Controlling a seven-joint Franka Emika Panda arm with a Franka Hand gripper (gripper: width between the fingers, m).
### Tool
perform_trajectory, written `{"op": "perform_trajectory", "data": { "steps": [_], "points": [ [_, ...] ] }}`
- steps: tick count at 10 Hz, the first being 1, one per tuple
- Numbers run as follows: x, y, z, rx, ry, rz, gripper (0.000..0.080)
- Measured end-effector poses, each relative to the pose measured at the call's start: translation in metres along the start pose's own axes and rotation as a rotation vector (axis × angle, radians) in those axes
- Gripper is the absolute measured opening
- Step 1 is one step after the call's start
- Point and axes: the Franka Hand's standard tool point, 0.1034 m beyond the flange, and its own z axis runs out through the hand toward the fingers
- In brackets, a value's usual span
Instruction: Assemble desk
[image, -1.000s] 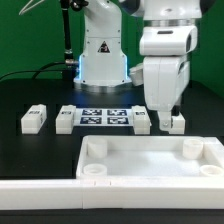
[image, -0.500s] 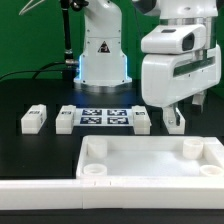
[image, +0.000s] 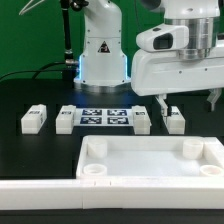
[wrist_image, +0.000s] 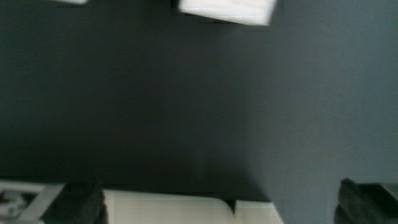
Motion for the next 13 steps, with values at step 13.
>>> {"op": "perform_trajectory", "data": {
  "steps": [13],
  "points": [
    [-0.045,0.008,0.024,-0.053,-0.828,0.02,0.0649]
  ]
}}
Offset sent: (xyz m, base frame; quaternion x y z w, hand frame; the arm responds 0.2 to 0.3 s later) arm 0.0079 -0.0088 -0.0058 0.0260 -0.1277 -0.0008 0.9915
